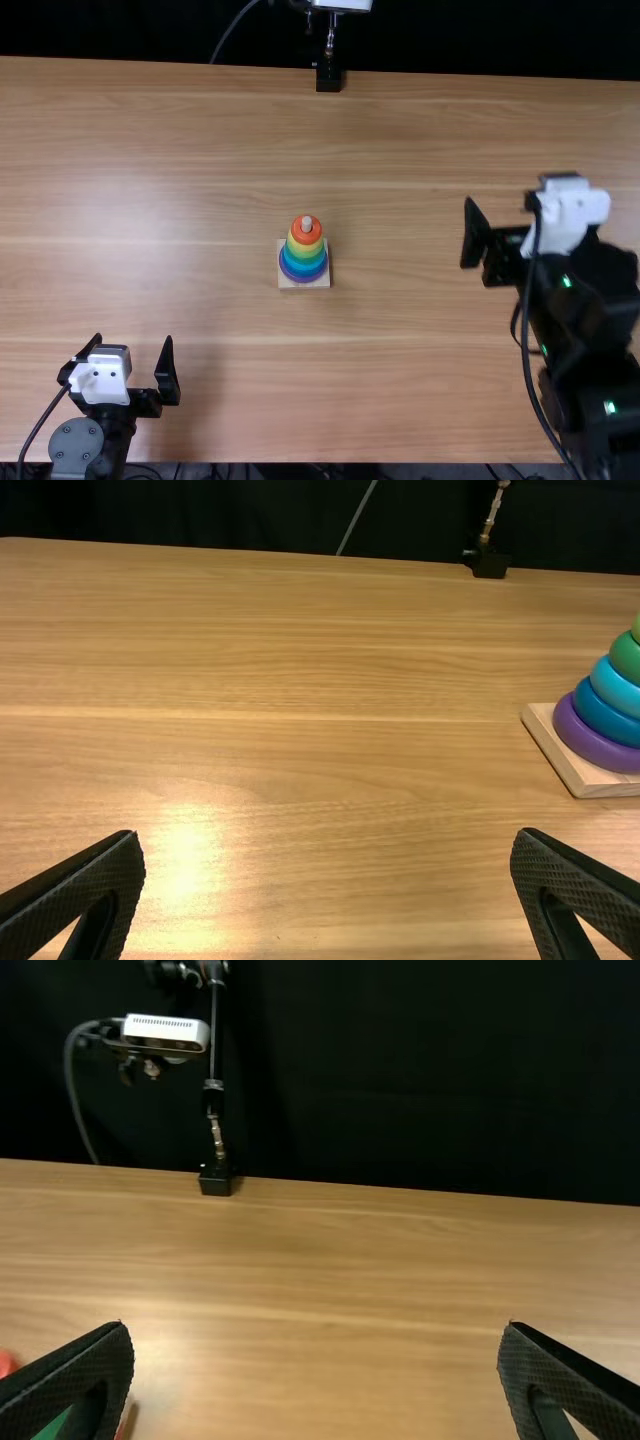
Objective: Build the Hanoi tower: stack the rings onto the peg from bottom to top in this color order: purple, dark blue, light blue, dark green, light green, yellow, orange.
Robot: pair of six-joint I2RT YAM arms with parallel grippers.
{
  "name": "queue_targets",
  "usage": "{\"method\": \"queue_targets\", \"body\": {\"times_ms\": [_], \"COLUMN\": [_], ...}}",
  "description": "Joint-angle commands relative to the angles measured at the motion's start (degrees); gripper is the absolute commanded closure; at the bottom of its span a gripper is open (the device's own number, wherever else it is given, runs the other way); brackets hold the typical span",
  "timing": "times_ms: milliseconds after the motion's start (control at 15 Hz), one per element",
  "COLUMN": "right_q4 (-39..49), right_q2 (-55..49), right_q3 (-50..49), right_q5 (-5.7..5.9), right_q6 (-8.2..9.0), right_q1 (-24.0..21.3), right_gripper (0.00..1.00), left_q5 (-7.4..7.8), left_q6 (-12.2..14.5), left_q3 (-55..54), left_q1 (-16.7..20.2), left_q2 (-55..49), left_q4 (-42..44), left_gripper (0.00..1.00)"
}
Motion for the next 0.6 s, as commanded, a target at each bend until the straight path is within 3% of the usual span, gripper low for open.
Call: {"method": "queue_targets", "body": {"times_ms": [0,333,467,533], "right_q4": [0.3,1.7,1.6,1.5], "right_q2": [-7.1,-31.7,-40.7,-45.0], "right_q3": [-6.5,-26.2,-31.5,-33.9], "right_q5": [-5.6,-5.6,-5.91,-6.76], "right_q6": [0.07,-0.14,-0.25,-1.41], "right_q1": [-2.7,-5.9,-6.8,-7.3], "right_gripper": [0.0,0.0,0.0,0.0], "left_q5": [0.72,0.72,0.72,0.72], "left_q6": [0.8,0.8,0.8,0.8], "left_q3": [-6.0,-6.0,-6.0,-6.0], "left_q1": [0.3,0.3,0.3,0.3], "left_q2": [-0.7,-0.7,-0.7,-0.7], "left_q4": [-4.5,-4.5,-4.5,-4.5], "left_gripper": [0.0,0.0,0.0,0.0]}}
